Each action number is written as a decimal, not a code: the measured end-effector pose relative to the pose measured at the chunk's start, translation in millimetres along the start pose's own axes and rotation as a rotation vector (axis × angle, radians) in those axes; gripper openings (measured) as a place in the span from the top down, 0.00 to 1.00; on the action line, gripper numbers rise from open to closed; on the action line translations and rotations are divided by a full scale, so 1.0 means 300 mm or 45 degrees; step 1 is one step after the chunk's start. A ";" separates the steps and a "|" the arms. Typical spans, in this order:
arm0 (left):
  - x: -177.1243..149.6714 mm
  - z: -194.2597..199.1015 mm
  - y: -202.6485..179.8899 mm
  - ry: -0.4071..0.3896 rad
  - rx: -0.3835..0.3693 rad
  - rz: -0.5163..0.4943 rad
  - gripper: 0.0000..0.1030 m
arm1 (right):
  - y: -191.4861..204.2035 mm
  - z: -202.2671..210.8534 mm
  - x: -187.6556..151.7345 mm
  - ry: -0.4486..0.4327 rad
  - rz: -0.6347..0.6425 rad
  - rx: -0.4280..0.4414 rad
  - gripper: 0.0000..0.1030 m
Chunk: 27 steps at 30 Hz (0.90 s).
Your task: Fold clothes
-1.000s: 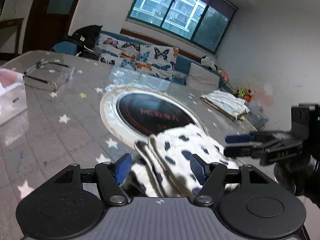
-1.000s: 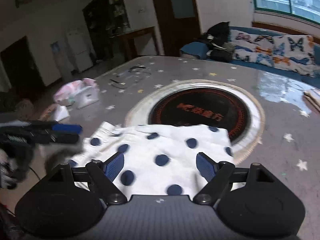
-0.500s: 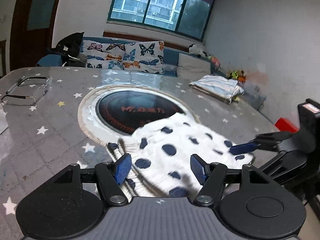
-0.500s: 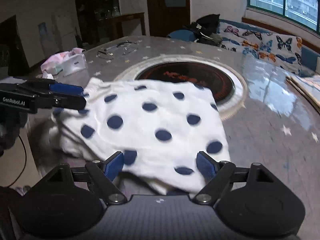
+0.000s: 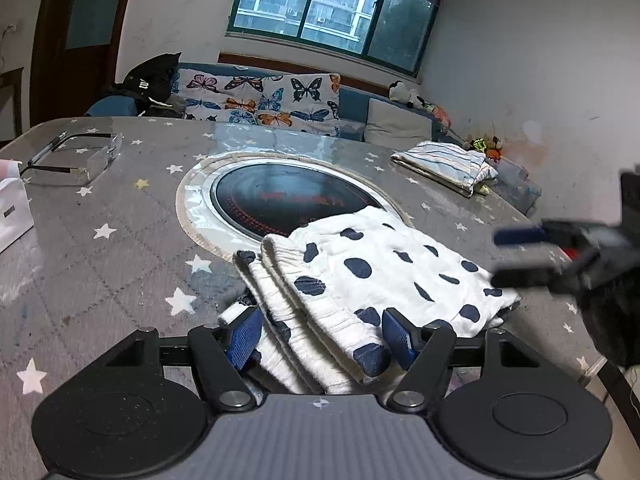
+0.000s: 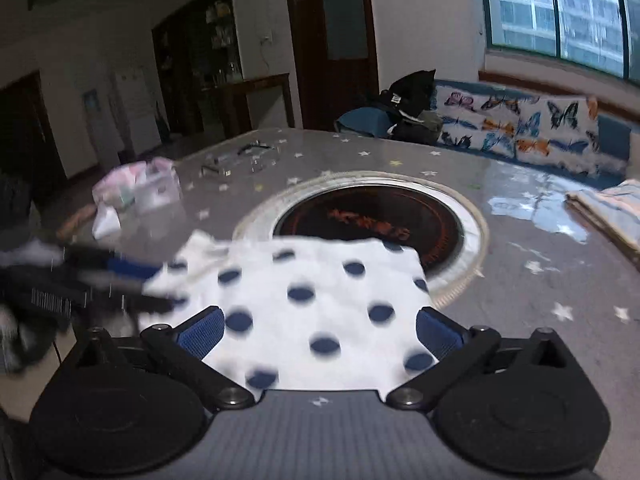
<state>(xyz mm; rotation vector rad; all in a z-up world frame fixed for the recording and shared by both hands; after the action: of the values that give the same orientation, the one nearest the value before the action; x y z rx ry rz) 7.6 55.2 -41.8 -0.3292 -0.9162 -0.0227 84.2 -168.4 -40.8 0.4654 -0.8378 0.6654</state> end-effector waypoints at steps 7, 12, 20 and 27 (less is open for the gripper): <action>-0.003 -0.002 0.003 0.006 -0.004 0.009 0.32 | -0.036 -0.197 0.095 0.074 -0.072 0.004 0.00; -0.002 -0.006 0.008 0.012 -0.011 0.011 0.31 | -0.050 -0.323 0.119 0.180 -0.105 -0.062 0.00; -0.010 -0.002 0.017 0.021 -0.026 0.033 0.30 | -0.089 -0.394 0.155 0.208 -0.138 -0.166 0.00; 0.021 0.048 0.058 -0.027 -0.021 0.106 0.29 | 0.006 -0.257 0.181 0.081 0.026 -0.020 0.00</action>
<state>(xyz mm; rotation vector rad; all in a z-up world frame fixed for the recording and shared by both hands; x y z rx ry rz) 3.0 76.6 -33.3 -0.3836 -0.9230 0.0502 149.7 -100.6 -42.7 0.4205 -0.7880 0.6885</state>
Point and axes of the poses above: each gripper's, at about its wrist camera, not at the fingertips, and z roughly against the way its jaws point, y to its left, x to its top, the point moved 5 cm from there along -z, roughly the way its jaws point, and after that the axes turned 2 degrees about z, right-handed, at the moved point
